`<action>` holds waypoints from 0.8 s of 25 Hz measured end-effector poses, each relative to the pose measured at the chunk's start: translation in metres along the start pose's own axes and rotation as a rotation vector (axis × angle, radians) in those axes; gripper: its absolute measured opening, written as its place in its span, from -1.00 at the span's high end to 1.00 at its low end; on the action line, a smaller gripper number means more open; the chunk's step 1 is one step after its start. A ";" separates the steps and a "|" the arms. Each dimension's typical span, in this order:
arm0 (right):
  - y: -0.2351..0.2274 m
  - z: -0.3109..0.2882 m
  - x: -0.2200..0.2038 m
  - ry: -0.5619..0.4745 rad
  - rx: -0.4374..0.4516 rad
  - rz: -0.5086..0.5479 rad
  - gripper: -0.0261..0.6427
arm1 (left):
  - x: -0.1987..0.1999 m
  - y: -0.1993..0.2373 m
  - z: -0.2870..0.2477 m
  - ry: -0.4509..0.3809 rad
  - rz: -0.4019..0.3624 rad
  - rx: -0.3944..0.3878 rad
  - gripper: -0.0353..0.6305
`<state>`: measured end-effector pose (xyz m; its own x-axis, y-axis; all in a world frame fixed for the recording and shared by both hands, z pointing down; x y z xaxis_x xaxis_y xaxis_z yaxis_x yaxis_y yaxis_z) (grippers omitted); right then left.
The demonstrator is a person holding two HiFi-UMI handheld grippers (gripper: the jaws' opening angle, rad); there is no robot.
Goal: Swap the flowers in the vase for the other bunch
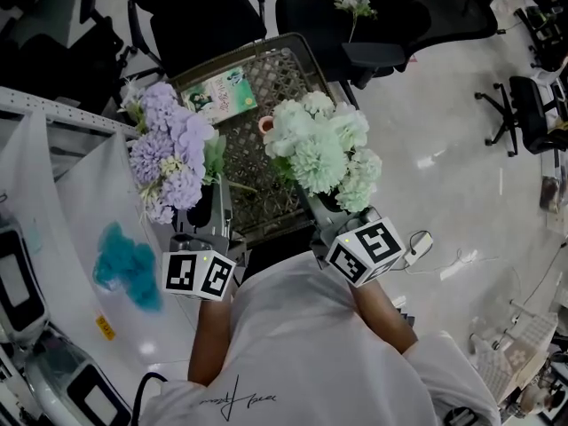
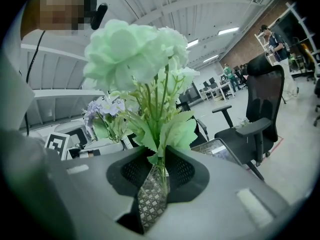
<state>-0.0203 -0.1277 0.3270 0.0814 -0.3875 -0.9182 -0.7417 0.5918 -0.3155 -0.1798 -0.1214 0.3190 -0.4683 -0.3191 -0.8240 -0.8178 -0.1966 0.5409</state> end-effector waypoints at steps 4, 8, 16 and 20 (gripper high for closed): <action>-0.003 -0.005 -0.006 0.010 0.002 -0.008 0.67 | -0.002 0.001 -0.006 0.004 -0.001 -0.006 0.83; -0.001 -0.004 -0.012 0.017 -0.005 -0.003 0.68 | -0.005 0.003 -0.004 -0.001 0.008 -0.015 0.83; -0.011 -0.008 -0.019 0.018 -0.015 -0.006 0.68 | -0.009 0.011 -0.010 -0.010 0.010 -0.014 0.83; -0.013 -0.009 -0.024 0.018 -0.020 0.001 0.68 | -0.010 0.014 -0.013 -0.019 0.006 -0.017 0.83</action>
<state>-0.0181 -0.1325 0.3553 0.0684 -0.3999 -0.9140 -0.7552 0.5779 -0.3094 -0.1824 -0.1328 0.3371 -0.4798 -0.3029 -0.8235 -0.8092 -0.2100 0.5487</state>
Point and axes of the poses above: the fingertips, and each gripper's own axes: z backward along the fingers, y to its left, x out of its top, the point moved 2 cm from there along z, backward along the fingers, and after that the axes turned 10 degrees about z, right-handed, at the moved point
